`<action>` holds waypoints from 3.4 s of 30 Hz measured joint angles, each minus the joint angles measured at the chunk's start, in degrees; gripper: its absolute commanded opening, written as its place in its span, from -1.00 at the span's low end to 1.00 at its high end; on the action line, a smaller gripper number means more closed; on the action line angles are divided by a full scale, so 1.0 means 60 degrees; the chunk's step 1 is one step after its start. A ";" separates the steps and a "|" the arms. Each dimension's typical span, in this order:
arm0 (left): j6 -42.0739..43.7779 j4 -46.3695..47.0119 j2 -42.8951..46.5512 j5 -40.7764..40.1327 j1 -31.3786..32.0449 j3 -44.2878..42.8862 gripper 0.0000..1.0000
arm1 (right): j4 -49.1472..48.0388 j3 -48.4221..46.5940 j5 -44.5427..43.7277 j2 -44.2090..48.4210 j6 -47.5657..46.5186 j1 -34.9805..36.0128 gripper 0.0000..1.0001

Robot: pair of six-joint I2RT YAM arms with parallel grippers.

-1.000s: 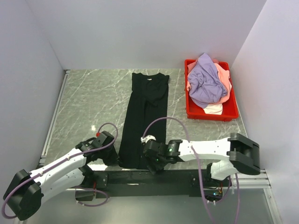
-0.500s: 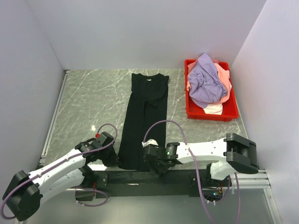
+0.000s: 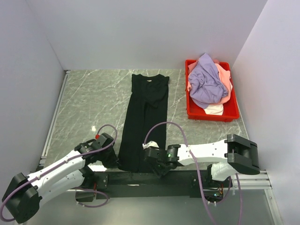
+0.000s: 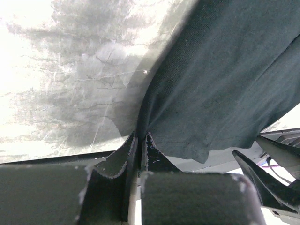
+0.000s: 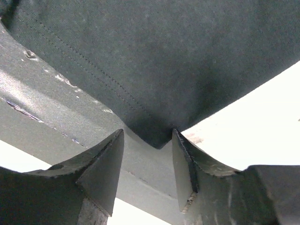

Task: Fold and stack the t-shirts
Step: Fold the tshirt

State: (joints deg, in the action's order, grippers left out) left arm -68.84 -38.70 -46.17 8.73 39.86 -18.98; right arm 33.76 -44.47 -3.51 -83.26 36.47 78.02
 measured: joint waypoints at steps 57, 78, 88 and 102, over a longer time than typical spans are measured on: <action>0.2703 0.2579 -0.7308 -0.1282 -0.2779 -0.7624 -0.99 | 0.0095 -0.4932 -0.0940 -0.1690 -0.2849 -0.6506 -1.00; 0.3191 0.2328 -1.0295 -0.1184 -0.3249 -1.0040 -0.92 | 0.0171 -0.6929 0.0124 -0.4266 -0.3421 -0.7810 -1.00; 0.3370 0.2255 -1.1260 -0.1191 -0.3428 -1.0939 -0.60 | 0.0477 -0.8255 0.0331 -0.5519 -0.3523 -0.8218 -0.69; 0.3523 0.2444 -1.0990 -0.1260 -0.3515 -1.1216 0.99 | 0.0852 -0.8888 0.0353 -0.5319 -0.3461 -0.8542 0.39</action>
State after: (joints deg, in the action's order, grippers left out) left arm -47.70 -24.03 -112.12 1.17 18.76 -86.28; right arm 38.87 -97.80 -1.39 -115.18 15.70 26.76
